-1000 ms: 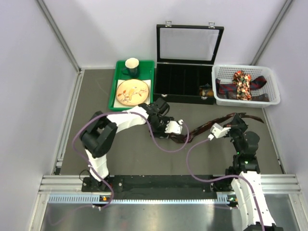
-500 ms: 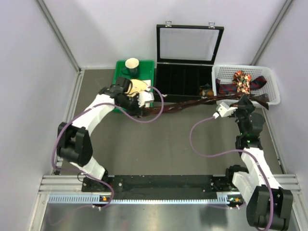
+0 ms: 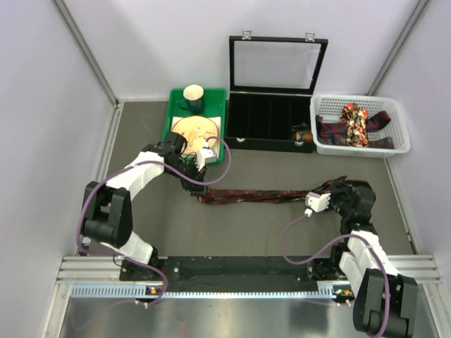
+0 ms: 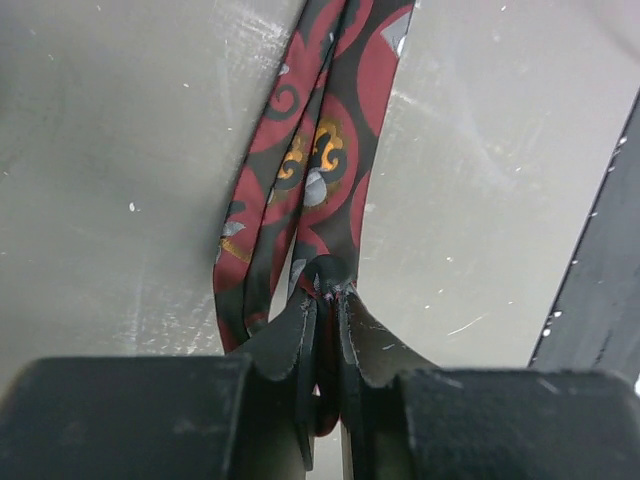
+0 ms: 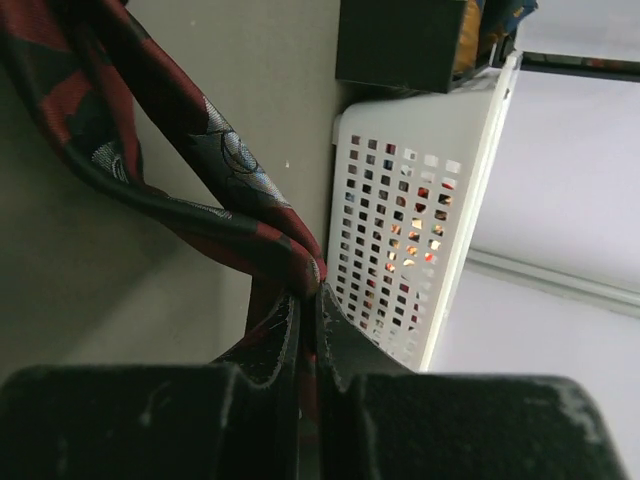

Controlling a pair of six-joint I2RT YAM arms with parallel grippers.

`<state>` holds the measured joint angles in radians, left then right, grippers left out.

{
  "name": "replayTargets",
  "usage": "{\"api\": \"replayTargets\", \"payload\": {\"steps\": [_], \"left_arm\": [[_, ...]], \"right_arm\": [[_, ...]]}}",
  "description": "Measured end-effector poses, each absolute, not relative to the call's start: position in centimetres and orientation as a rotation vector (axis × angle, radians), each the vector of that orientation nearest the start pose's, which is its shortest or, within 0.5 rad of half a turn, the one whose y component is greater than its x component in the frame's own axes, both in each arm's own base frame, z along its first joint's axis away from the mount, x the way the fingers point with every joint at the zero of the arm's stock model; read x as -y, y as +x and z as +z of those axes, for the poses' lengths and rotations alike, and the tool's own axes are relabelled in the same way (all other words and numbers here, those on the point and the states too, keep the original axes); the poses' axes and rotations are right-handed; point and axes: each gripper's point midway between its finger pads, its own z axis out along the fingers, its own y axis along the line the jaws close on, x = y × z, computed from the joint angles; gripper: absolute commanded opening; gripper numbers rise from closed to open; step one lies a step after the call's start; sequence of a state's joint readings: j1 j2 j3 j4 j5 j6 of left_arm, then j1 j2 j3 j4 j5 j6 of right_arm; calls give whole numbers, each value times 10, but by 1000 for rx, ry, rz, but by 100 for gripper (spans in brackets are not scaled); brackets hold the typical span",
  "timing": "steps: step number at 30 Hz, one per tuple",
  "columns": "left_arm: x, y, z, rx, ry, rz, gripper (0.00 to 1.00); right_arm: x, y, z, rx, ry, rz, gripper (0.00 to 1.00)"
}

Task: Roll the ties
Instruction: Flatten out the tie at the center of the board.

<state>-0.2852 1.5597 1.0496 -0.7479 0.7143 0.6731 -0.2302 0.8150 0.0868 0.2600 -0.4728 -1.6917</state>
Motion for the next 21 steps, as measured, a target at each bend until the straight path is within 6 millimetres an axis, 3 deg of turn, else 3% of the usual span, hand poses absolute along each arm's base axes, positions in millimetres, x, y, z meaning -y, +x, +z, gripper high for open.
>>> {"api": "replayTargets", "payload": {"steps": [8, 11, 12, 14, 15, 18, 21], "left_arm": [[170, 265, 92, -2237, 1235, -887, 26], [156, 276, 92, -2245, 1176, -855, 50], [150, 279, 91, -2249, 1163, -845, 71], [143, 281, 90, -2239, 1184, -822, 94], [142, 279, 89, -2231, 1206, -819, 99], [140, 272, 87, -2228, 1251, -825, 99], [135, 273, 88, -2207, 1276, -810, 99]], "right_arm": [[22, 280, 62, -1338, -1692, -705, 0], [21, 271, 48, -1352, -1776, -667, 0], [20, 267, 43, -1360, -1812, -647, 7], [21, 260, 37, -1374, -1868, -623, 30], [21, 256, 35, -1385, -1889, -607, 56], [20, 244, 35, -1410, -1952, -552, 75], [22, 241, 58, -1421, -1975, -544, 80]]}}
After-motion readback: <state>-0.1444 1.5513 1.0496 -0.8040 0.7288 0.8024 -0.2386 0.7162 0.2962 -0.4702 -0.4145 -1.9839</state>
